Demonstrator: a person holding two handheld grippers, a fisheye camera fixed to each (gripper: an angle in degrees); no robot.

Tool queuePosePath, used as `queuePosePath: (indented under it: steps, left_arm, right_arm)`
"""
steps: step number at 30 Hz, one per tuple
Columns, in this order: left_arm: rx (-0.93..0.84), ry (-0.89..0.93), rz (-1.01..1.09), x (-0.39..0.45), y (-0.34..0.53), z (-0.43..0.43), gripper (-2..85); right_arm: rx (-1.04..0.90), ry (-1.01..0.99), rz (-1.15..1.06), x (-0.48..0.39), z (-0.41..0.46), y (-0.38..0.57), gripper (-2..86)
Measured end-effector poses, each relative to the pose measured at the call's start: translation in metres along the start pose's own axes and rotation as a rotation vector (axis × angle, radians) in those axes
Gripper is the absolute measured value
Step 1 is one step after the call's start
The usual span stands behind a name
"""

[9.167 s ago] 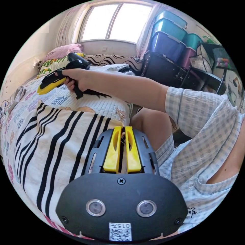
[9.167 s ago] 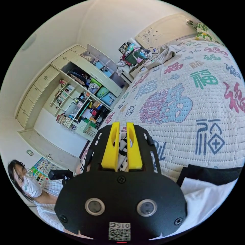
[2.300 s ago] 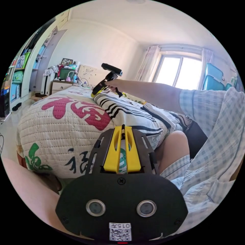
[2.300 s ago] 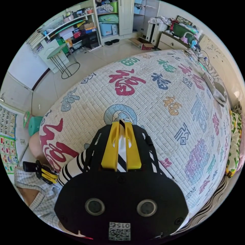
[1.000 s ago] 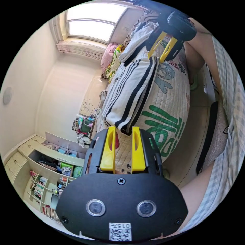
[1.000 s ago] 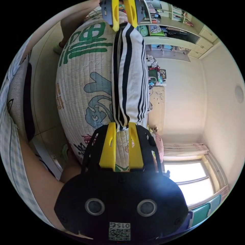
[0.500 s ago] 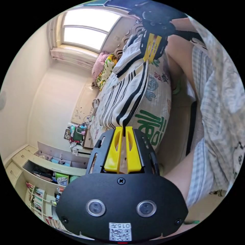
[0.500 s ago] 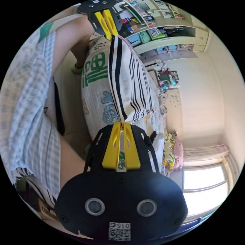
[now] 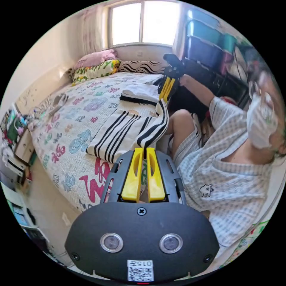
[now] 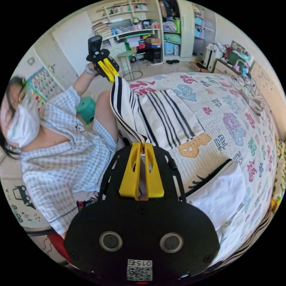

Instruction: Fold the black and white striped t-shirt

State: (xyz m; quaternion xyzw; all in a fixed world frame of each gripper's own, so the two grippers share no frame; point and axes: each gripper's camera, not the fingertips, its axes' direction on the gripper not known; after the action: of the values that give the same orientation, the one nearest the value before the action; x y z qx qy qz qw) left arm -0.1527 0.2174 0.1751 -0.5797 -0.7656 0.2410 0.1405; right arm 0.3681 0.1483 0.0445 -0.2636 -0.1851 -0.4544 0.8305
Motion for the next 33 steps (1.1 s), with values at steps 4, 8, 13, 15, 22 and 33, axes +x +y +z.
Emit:
queuePosePath:
  steps: [4,8,13,15,22,33]
  left_arm:
    - [-0.025,0.113,-0.17,-0.109,-0.041,-0.014,0.6]
    - [-0.06,0.161,-0.302,-0.188,-0.06,0.002,0.6]
    - [-0.123,0.316,-0.465,-0.271,-0.064,0.049,1.2]
    - [-0.111,0.384,-0.499,-0.286,-0.06,0.055,1.8]
    - [-0.075,0.077,-0.51,-0.271,-0.037,-0.001,10.5]
    - [-0.049,-0.28,-0.135,-0.08,-0.084,-0.001,8.9]
  right_arm:
    - [0.011,-0.053,0.154,0.08,-0.035,-0.046,1.5]
    - [-0.046,-0.098,0.284,0.139,-0.031,-0.077,1.4]
    - [-0.118,-0.153,0.412,0.19,-0.012,-0.095,2.4]
    - [-0.109,-0.172,0.408,0.191,-0.012,-0.093,3.1]
    - [0.116,0.001,0.407,0.15,-0.07,-0.061,5.2]
    - [0.061,0.19,0.06,-0.012,-0.033,-0.088,5.3]
